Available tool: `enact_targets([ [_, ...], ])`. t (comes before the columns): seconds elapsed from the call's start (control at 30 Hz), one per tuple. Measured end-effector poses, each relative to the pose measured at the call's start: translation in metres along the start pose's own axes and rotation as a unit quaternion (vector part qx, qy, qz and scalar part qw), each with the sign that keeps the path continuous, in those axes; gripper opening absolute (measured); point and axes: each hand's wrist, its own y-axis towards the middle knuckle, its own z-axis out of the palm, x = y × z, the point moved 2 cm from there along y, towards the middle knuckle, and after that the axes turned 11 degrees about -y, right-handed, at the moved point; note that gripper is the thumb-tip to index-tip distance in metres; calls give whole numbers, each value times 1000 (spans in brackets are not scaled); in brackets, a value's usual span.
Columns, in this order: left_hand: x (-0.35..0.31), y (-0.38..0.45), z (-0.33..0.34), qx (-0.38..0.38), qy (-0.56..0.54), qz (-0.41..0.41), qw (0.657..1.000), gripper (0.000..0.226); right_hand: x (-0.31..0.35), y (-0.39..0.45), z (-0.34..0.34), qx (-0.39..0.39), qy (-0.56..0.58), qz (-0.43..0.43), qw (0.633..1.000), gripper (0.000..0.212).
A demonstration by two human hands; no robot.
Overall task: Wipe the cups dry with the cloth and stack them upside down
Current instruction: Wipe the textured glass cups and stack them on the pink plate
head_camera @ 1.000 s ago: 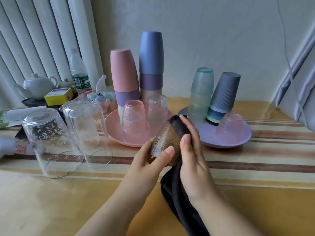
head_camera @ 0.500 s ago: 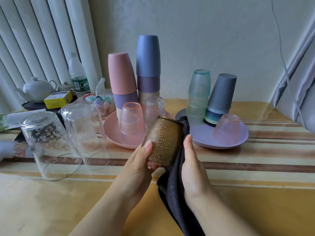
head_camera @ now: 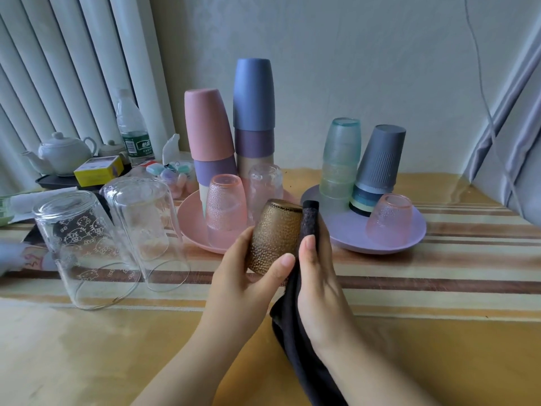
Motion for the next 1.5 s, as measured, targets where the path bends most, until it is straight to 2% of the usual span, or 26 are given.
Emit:
enact_targets([
  [0.07,-2,1,0,46,-21,-28,998,42,0,3,-7,-14,12,20,1000,29],
  [0.1,-2,2,0,73,-34,-43,996,41,2,5,-11,-19,23,35,999,34],
  [0.2,-3,0,0,127,-112,-91,981,34,-2,11,-18,5,104,129,986,70],
  [0.33,4,1,-1,144,-270,-149,940,53,-2,8,-16,66,214,225,948,71],
  [0.4,6,1,0,127,-281,-166,937,69,-6,7,-14,83,214,225,947,76],
  [0.47,9,2,1,69,-251,-174,950,81,-10,8,-15,63,171,204,962,82],
  [0.5,10,3,1,29,-226,-162,960,76,-10,10,-16,41,149,193,969,84],
  [0.6,5,2,0,-53,-115,-51,991,39,-11,12,-19,-6,84,161,983,87],
  [0.67,1,-1,1,-49,-30,19,998,28,-9,12,-17,-13,35,130,991,84],
  [0.7,0,-3,3,-32,5,29,999,28,-8,11,-17,-23,12,115,993,75],
  [0.77,2,-5,5,12,56,26,998,49,-1,8,-18,-36,-14,100,994,47],
  [0.83,5,-5,4,37,61,15,997,61,0,5,-17,-28,-11,91,995,33],
  [1.0,3,-1,0,114,-91,-62,987,45,6,9,-20,-31,31,76,996,29],
  [1.07,2,-1,0,142,-154,-86,974,48,3,12,-21,3,75,91,993,49],
  [1.13,5,-1,0,149,-233,-117,954,61,-2,12,-21,50,139,142,979,74],
  [1.23,9,2,0,115,-358,-160,913,80,-6,11,-17,94,189,183,960,87],
  [1.3,8,4,1,93,-393,-174,898,75,-7,10,-16,77,140,181,970,92],
  [1.33,7,4,2,74,-384,-180,903,69,-7,10,-16,57,103,172,978,91],
  [1.4,8,4,2,23,-296,-174,939,58,-7,11,-20,21,46,154,987,80],
  [1.5,11,2,1,-34,-121,-83,989,44,0,12,-23,-29,6,122,992,47],
])
